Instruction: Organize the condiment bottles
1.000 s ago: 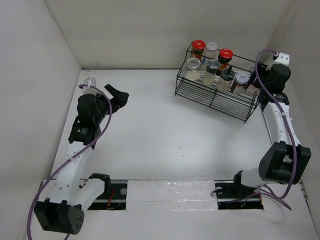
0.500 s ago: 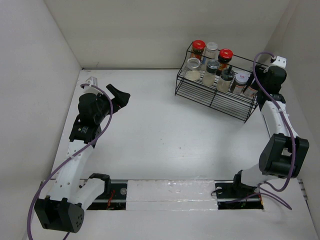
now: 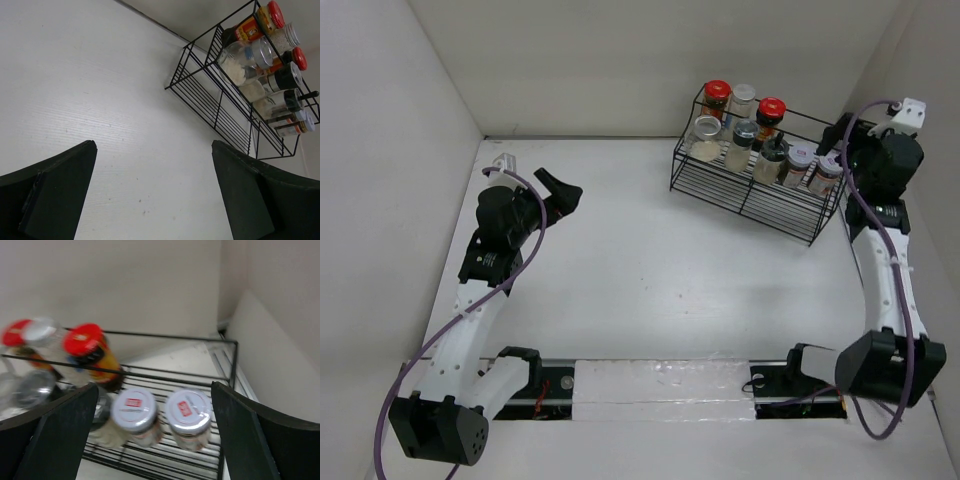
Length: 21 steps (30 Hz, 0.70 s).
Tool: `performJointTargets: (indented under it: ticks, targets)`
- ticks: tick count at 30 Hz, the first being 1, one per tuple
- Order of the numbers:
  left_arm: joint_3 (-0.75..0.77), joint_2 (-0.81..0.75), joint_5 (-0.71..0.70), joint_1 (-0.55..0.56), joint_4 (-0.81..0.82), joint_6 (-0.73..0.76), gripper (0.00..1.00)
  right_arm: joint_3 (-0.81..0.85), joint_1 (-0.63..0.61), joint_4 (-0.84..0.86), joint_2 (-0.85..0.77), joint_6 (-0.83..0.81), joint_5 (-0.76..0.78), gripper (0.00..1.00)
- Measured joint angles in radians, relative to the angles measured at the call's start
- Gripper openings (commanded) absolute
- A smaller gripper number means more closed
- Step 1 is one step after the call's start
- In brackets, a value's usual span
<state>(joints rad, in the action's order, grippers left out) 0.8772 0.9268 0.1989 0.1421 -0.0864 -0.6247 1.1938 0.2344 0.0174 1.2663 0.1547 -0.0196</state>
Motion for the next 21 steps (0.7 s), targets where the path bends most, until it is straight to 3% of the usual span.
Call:
performJointTargets:
  ticks: [4, 8, 14, 21]
  targets:
    - [0.0, 0.0, 0.011, 0.0, 0.0, 0.002, 1.0, -0.008, -0.066, 0.054, -0.136, -0.002, -0.092, 1.0]
    - [0.0, -0.009, 0.024, 0.0, 0.0, 0.003, 1.0, -0.009, -0.219, 0.122, -0.209, -0.021, -0.254, 1.0]
    - [0.0, -0.077, 0.028, 0.0, 0.001, 0.008, 1.0, -0.001, -0.507, 0.116, -0.191, -0.1, -0.402, 1.0]
    - [-0.003, -0.199, 0.012, 0.0, 0.032, 0.008, 1.0, -0.093, -0.772, 0.122, -0.164, -0.141, -0.433, 1.0]
